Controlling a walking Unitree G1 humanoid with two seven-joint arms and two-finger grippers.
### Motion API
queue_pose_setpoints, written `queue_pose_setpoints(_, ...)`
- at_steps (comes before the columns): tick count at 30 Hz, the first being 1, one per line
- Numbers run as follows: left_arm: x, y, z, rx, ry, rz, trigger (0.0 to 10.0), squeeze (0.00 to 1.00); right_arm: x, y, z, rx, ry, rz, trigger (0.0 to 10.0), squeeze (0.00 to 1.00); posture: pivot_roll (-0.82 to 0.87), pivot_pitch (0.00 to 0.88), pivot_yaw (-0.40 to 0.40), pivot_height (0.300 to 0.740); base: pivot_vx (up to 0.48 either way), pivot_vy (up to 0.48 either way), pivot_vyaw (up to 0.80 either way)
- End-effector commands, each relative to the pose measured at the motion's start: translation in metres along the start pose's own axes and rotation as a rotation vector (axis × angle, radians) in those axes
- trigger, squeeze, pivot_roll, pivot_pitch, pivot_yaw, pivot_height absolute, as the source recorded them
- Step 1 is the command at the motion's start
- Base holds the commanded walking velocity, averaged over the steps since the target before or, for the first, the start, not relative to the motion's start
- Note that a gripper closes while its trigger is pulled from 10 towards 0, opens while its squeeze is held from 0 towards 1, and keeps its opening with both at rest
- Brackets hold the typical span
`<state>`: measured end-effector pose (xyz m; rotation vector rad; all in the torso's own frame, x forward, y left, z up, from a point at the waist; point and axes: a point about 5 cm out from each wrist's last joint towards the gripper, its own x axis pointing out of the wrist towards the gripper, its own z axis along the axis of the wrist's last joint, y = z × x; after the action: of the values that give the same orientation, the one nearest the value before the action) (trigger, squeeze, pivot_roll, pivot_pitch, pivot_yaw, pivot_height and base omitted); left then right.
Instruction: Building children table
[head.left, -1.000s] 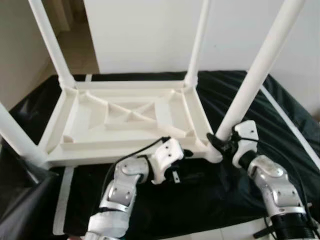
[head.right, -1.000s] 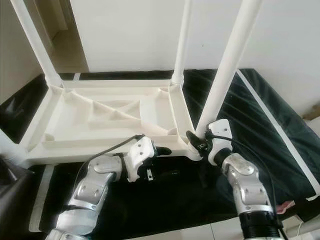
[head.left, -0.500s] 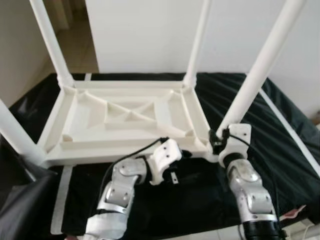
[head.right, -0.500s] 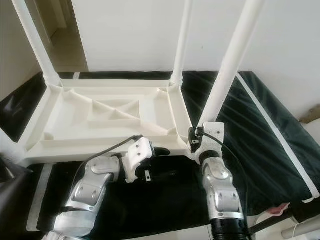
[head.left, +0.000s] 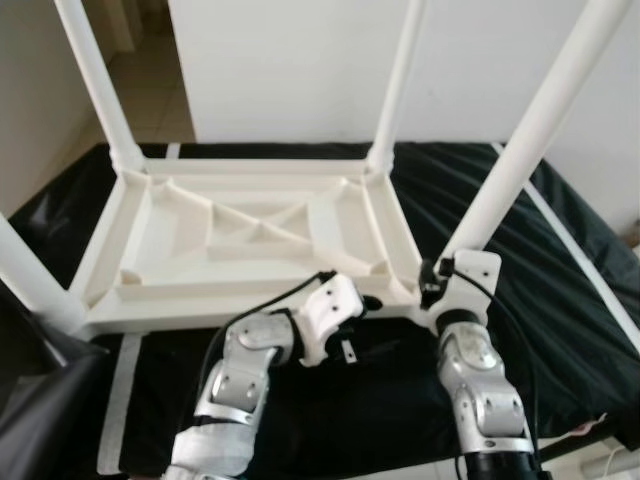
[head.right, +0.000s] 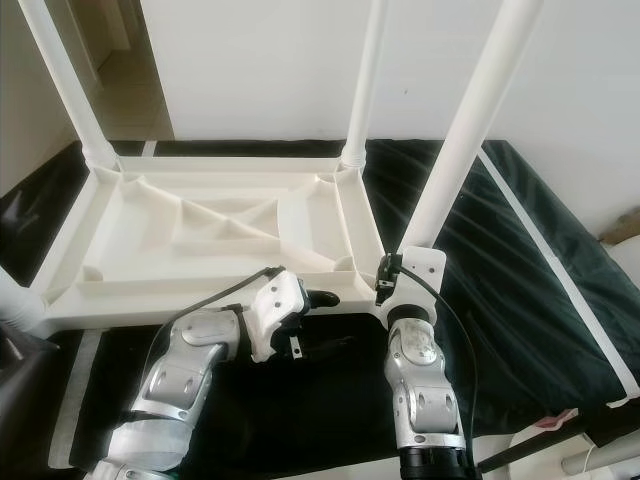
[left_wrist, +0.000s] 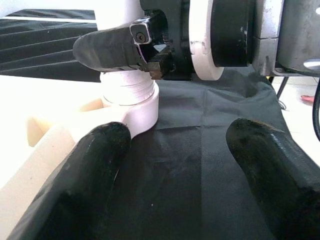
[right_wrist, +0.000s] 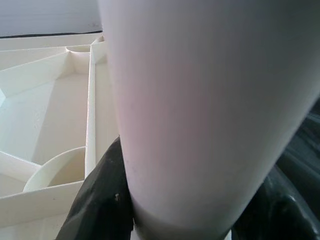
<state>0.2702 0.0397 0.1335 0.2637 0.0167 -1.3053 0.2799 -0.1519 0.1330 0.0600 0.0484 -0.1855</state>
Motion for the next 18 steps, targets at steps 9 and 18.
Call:
queue_pose_setpoints(9,0.002,0.008,0.002,-0.01,-0.014,0.181,10.0,0.0,-0.008,-0.022,0.001,0.047,-0.054,0.101,10.0,1.0,-0.04,0.0,-0.032,0.74,0.0,0.0,0.0)
queue_pose_setpoints(18,0.0,0.007,0.001,-0.011,-0.013,0.179,10.0,0.0,-0.014,-0.048,0.001,-0.015,-0.07,0.299,10.0,0.0,-0.04,0.0,-0.029,0.74,0.0,0.0,0.0)
